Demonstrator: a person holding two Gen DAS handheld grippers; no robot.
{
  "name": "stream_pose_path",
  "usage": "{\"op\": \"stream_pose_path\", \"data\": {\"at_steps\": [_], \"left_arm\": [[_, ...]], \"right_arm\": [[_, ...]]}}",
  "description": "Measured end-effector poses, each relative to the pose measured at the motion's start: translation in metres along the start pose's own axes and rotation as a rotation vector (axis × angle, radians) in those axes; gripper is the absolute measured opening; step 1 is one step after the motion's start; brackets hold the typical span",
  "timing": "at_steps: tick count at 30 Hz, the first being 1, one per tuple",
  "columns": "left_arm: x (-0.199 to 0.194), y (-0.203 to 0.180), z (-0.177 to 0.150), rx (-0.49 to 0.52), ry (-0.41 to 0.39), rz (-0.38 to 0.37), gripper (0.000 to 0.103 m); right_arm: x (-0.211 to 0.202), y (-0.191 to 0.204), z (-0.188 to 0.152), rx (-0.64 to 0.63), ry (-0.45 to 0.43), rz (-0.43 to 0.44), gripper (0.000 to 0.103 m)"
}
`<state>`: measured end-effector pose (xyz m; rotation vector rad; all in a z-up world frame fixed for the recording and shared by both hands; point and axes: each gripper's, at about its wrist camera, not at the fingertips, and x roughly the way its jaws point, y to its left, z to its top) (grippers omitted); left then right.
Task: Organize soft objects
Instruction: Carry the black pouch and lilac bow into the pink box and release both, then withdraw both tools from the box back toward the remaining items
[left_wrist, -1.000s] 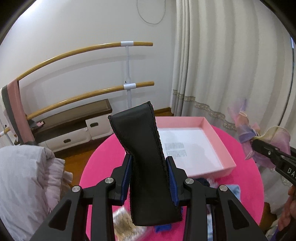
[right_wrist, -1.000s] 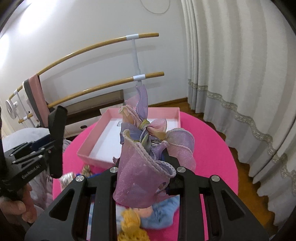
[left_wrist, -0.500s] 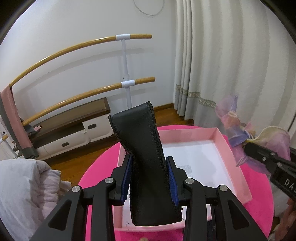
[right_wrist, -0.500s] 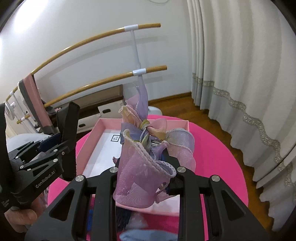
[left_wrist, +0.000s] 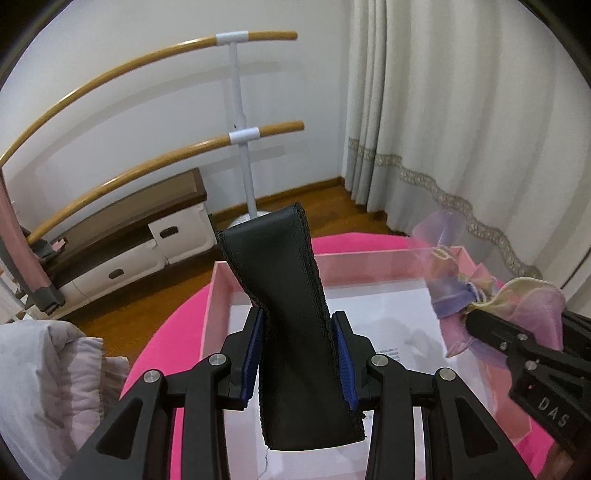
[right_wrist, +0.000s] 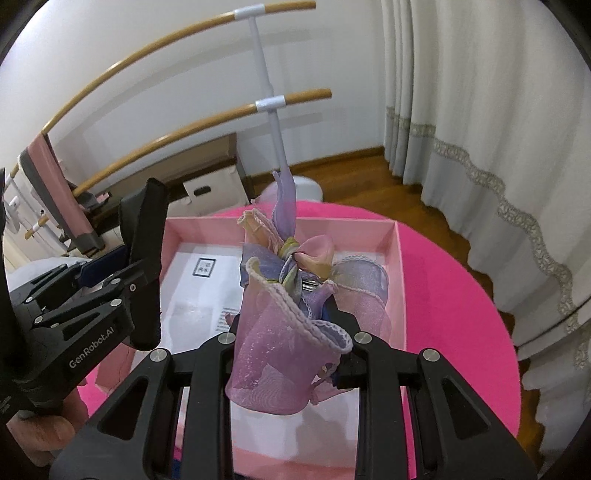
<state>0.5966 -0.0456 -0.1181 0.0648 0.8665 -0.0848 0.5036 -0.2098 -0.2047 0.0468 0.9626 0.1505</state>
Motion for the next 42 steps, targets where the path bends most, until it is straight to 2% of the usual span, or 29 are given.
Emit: {"op": "stream_pose_path", "data": {"at_steps": [4, 5, 6, 7, 8, 9, 12, 14, 17, 24, 29, 33, 42], "left_arm": [[0.026, -0.002, 0.017, 0.004, 0.031, -0.028, 0.042], [0.031, 0.000, 0.020, 0.002, 0.033, -0.033, 0.050], [0.034, 0.002, 0.024, -0.001, 0.032, -0.036, 0.064], [0.037, 0.003, 0.028, -0.003, 0.026, -0.035, 0.070], [0.036, 0.006, 0.028, -0.004, 0.014, -0.033, 0.076], [0.036, 0.006, 0.032, -0.002, -0.003, -0.028, 0.078], [0.030, 0.012, 0.030, 0.004, -0.026, -0.003, 0.086], [0.024, 0.017, 0.032, -0.005, -0.045, 0.001, 0.090], [0.014, 0.021, 0.033, -0.007, -0.080, 0.018, 0.095], [-0.030, 0.024, -0.002, -0.008, -0.157, 0.039, 0.103], [-0.070, 0.025, -0.043, -0.010, -0.231, 0.050, 0.103], [-0.108, 0.029, -0.081, -0.022, -0.304, 0.014, 0.103], [-0.163, 0.038, -0.160, 0.000, -0.376, 0.033, 0.103]], "right_arm": [[0.014, -0.006, -0.003, 0.013, 0.037, 0.004, 0.027], [0.016, -0.008, -0.001, 0.015, 0.040, 0.006, 0.031], [0.017, -0.010, -0.002, 0.024, 0.040, 0.008, 0.038], [0.017, -0.012, -0.003, 0.031, 0.040, 0.006, 0.042], [0.017, -0.011, -0.004, 0.035, 0.038, 0.005, 0.051], [0.017, -0.013, -0.005, 0.038, 0.035, 0.012, 0.065], [0.008, -0.017, -0.008, 0.052, 0.012, 0.027, 0.091], [0.002, -0.017, -0.010, 0.063, -0.006, 0.039, 0.103], [-0.012, -0.018, -0.014, 0.076, -0.031, 0.023, 0.103], [-0.058, -0.008, -0.030, 0.102, -0.105, 0.013, 0.103], [-0.099, 0.002, -0.044, 0.101, -0.165, 0.005, 0.103], [-0.134, 0.013, -0.059, 0.100, -0.225, -0.008, 0.103], [-0.203, 0.036, -0.108, 0.083, -0.333, -0.025, 0.103]]}}
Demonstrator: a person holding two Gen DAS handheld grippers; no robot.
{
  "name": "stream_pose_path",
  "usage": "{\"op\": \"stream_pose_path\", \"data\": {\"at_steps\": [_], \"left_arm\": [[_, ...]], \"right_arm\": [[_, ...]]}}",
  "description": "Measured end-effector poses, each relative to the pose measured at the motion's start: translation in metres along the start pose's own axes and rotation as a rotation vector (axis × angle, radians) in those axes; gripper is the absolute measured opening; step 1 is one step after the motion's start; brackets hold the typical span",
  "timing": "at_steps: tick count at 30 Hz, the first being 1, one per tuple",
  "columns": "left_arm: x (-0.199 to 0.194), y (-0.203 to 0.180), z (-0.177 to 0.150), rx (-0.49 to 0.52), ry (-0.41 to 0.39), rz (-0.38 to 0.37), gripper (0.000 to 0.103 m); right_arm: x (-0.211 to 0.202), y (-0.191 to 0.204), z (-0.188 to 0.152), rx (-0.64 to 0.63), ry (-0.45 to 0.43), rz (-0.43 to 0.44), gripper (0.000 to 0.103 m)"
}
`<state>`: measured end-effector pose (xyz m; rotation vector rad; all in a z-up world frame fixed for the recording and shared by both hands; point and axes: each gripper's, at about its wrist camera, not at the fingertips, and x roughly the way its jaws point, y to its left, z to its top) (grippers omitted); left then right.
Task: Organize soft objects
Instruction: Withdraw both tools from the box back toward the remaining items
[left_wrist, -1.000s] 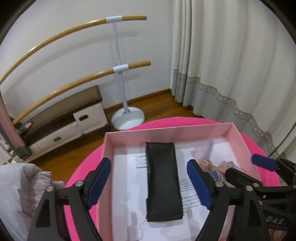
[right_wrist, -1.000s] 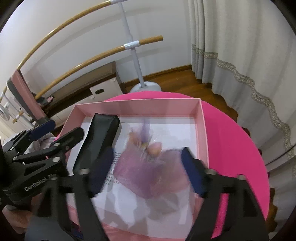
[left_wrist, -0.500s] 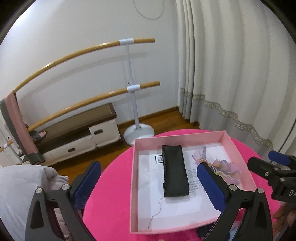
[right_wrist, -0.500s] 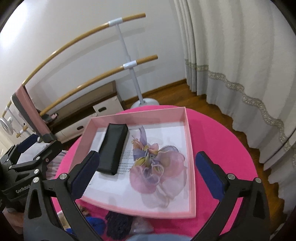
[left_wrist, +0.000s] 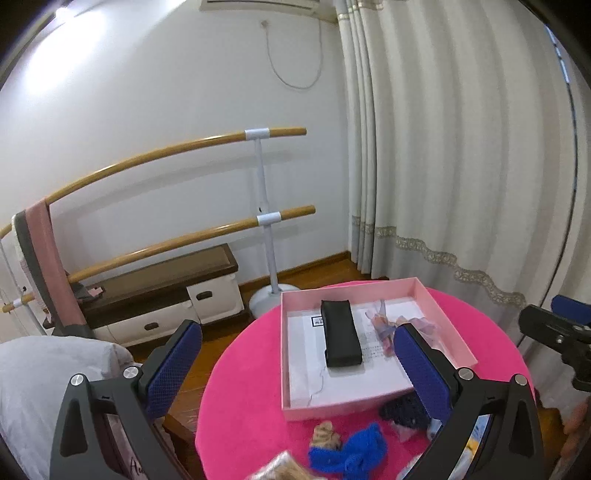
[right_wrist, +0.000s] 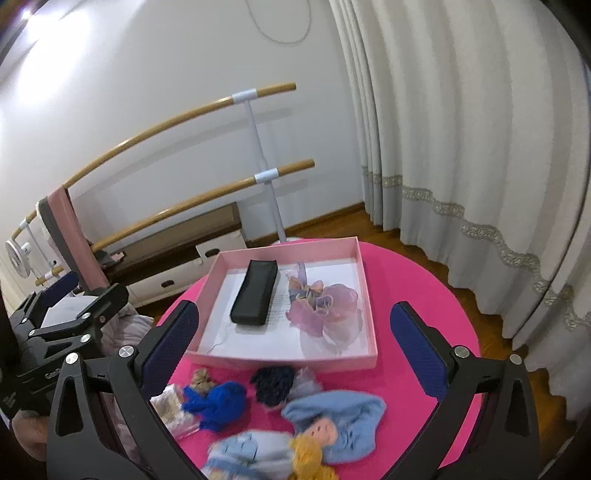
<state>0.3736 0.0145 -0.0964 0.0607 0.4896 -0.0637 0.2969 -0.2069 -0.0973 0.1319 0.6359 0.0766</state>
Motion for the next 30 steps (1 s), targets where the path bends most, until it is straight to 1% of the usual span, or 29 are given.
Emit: {"op": "stream_pose_path", "data": {"at_steps": [2, 6, 10, 14, 18, 24, 27, 29, 30], "left_arm": [[-0.022, 0.000, -0.012, -0.012, -0.007, 0.002, 0.103], [-0.071, 0.001, -0.031, -0.032, -0.044, 0.039, 0.103], [-0.122, -0.007, -0.048, -0.040, -0.082, 0.075, 0.103], [-0.157, -0.017, -0.069, -0.051, -0.097, 0.088, 0.103], [-0.179, -0.024, -0.089, -0.070, -0.089, 0.092, 0.103], [-0.204, -0.033, -0.112, -0.078, -0.067, 0.104, 0.103], [-0.214, -0.036, -0.119, -0.085, -0.059, 0.100, 0.103], [-0.217, -0.034, -0.118, -0.091, -0.057, 0.100, 0.103], [-0.215, -0.029, -0.112, -0.097, -0.056, 0.099, 0.103]], "right_arm": [[-0.015, 0.005, -0.006, -0.012, -0.020, -0.002, 0.103], [-0.048, 0.015, -0.021, -0.034, -0.066, 0.001, 0.103], [-0.075, 0.023, -0.034, -0.044, -0.102, 0.009, 0.103], [-0.099, 0.025, -0.048, -0.042, -0.129, 0.005, 0.103], [-0.120, 0.027, -0.063, -0.056, -0.159, -0.033, 0.103], [-0.139, 0.016, -0.083, -0.035, -0.172, -0.055, 0.103], [-0.148, 0.008, -0.087, -0.021, -0.181, -0.072, 0.103], [-0.152, 0.006, -0.089, -0.015, -0.187, -0.076, 0.103], [-0.154, 0.005, -0.089, -0.015, -0.190, -0.085, 0.103]]}}
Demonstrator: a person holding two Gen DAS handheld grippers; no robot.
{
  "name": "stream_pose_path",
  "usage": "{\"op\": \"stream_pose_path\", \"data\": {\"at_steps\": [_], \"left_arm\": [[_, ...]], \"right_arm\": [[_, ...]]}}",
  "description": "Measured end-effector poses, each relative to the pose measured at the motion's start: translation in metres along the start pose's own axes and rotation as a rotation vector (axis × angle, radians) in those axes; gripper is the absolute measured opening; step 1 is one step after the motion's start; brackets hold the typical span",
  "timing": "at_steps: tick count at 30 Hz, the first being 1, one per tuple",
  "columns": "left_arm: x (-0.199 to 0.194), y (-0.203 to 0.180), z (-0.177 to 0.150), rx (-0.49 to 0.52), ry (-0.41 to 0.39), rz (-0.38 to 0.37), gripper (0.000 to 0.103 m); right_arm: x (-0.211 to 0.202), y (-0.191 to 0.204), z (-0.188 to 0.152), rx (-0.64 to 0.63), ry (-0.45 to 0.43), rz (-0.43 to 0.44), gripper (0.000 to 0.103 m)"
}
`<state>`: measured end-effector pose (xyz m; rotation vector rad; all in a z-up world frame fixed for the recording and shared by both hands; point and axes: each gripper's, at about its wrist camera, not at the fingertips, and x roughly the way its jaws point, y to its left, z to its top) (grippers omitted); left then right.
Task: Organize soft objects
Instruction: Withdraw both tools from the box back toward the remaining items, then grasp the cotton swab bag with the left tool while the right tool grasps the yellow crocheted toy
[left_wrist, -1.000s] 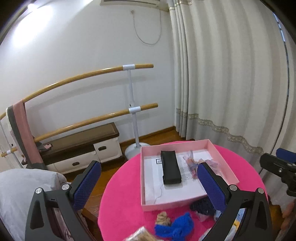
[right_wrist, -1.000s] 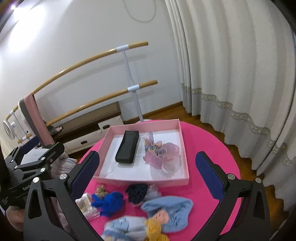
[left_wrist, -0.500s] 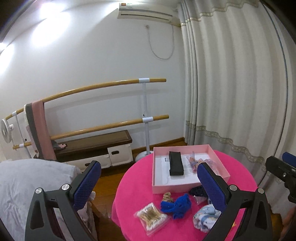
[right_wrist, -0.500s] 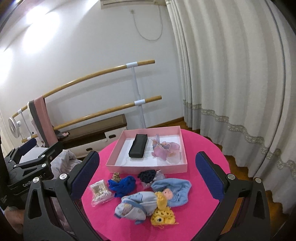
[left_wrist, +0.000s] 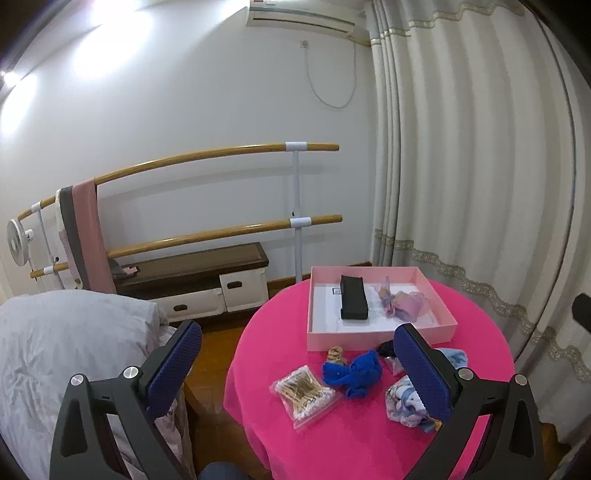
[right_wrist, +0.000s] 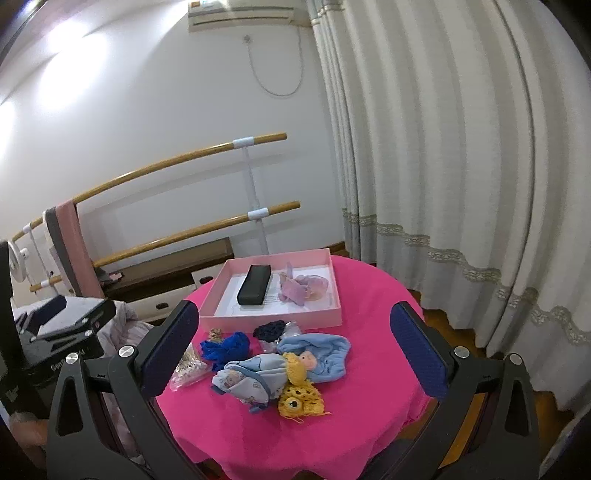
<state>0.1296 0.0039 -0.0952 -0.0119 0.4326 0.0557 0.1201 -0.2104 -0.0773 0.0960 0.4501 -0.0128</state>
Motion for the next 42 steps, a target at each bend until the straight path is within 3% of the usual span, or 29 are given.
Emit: {"op": "stream_pose_path", "data": {"at_steps": [9, 23, 30, 42], "left_arm": [[0.008, 0.022, 0.006, -0.032, 0.024, 0.018, 0.103], [0.014, 0.026, 0.007, -0.027, 0.041, 0.017, 0.103], [0.044, 0.029, -0.007, -0.027, 0.128, 0.034, 0.103], [0.139, 0.018, -0.045, 0.009, 0.327, 0.093, 0.103]], "right_arm": [[-0.001, -0.005, -0.004, 0.003, 0.011, -0.007, 0.103], [0.001, -0.017, -0.006, 0.011, 0.026, -0.022, 0.103], [0.022, -0.023, -0.019, 0.008, 0.092, -0.029, 0.103], [0.095, -0.038, -0.077, 0.022, 0.313, -0.033, 0.103]]}}
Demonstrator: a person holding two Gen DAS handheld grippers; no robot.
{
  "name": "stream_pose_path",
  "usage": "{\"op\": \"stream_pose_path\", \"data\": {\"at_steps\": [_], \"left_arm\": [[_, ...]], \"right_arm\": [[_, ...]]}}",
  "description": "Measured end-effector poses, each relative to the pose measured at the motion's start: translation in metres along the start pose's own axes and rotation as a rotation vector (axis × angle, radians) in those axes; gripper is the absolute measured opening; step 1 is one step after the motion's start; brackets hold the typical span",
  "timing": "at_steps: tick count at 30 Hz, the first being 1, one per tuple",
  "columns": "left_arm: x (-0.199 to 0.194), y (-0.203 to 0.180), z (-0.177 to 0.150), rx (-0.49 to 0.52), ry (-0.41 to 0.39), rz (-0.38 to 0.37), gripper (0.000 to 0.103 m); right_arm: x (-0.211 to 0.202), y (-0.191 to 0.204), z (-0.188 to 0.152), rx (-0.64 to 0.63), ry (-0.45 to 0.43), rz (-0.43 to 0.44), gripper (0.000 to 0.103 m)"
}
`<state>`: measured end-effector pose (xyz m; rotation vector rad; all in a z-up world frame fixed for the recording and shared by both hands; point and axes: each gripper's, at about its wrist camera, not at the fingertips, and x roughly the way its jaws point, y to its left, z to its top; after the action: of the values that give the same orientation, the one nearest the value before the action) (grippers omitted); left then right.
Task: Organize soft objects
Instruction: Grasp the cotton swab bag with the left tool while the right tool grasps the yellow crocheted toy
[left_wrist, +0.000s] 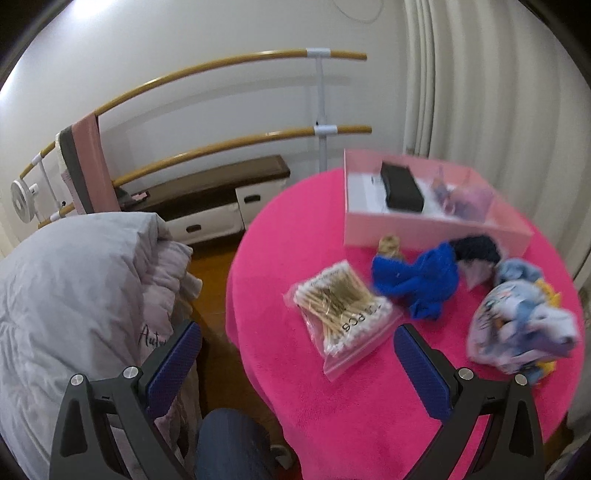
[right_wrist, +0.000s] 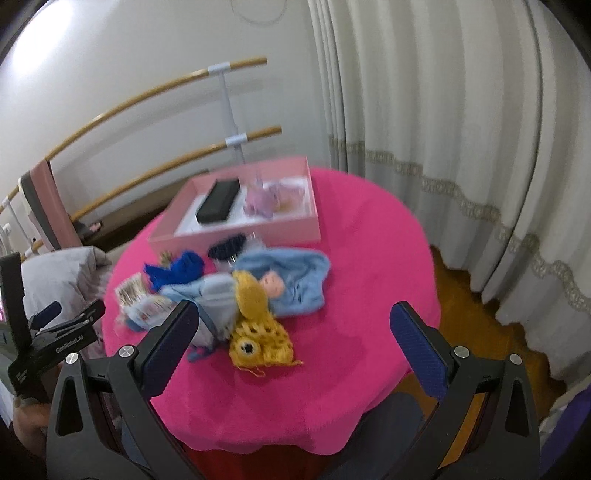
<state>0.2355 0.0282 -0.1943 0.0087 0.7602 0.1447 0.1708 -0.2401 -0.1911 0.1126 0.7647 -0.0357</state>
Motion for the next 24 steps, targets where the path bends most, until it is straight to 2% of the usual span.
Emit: {"op": "stream_pose_path", "data": {"at_steps": [9, 13, 19, 24], "left_arm": [[0.061, -0.010, 0.004, 0.047, 0.052, -0.028, 0.103], [0.082, -0.011, 0.008, 0.023, 0.071, -0.051, 0.103], [0.114, -0.009, 0.018, -0.040, 0.099, -0.058, 0.103], [0.135, -0.008, 0.022, -0.054, 0.121, -0.060, 0.101]], "right_arm": [[0.043, -0.002, -0.011, -0.003, 0.106, 0.018, 0.103], [0.058, -0.002, -0.015, -0.002, 0.141, 0.026, 0.103], [0.078, 0.004, -0.016, -0.020, 0.182, 0.048, 0.098], [0.095, 0.008, -0.019, -0.029, 0.216, 0.076, 0.084]]}}
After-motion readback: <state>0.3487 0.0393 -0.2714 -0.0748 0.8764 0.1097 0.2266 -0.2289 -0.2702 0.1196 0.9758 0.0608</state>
